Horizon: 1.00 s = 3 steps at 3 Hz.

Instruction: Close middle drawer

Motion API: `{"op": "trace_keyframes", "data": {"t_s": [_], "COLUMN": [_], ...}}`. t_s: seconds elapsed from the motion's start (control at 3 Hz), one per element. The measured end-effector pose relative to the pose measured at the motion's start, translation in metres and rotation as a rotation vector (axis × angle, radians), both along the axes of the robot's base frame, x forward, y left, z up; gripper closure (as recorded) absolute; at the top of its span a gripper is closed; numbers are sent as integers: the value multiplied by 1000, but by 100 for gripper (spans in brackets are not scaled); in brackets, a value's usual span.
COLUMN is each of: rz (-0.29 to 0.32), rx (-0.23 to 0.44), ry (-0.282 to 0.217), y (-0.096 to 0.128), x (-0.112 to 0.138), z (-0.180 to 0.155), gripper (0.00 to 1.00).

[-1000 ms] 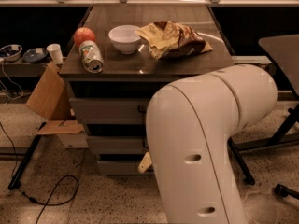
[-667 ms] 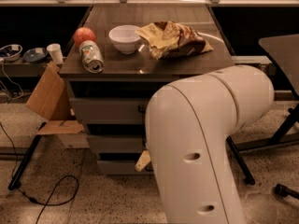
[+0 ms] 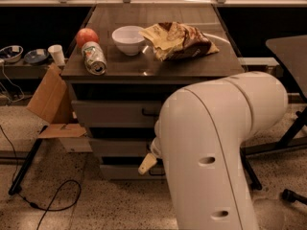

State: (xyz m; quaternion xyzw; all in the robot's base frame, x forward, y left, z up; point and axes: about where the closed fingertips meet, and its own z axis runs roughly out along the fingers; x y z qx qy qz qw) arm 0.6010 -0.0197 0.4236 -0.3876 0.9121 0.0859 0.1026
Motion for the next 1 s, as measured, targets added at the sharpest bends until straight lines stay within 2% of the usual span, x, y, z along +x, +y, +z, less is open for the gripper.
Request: {"op": "trace_keyframes", "data": {"t_s": [0.33, 0.67, 1.0], "rz": [-20, -69, -69], "rx": [6, -14, -14], "ry": [12, 32, 32], "y": [-8, -43, -43], "x": [-4, -21, -21], "z": [-3, -5, -5], "gripper": [0, 0, 0]}}
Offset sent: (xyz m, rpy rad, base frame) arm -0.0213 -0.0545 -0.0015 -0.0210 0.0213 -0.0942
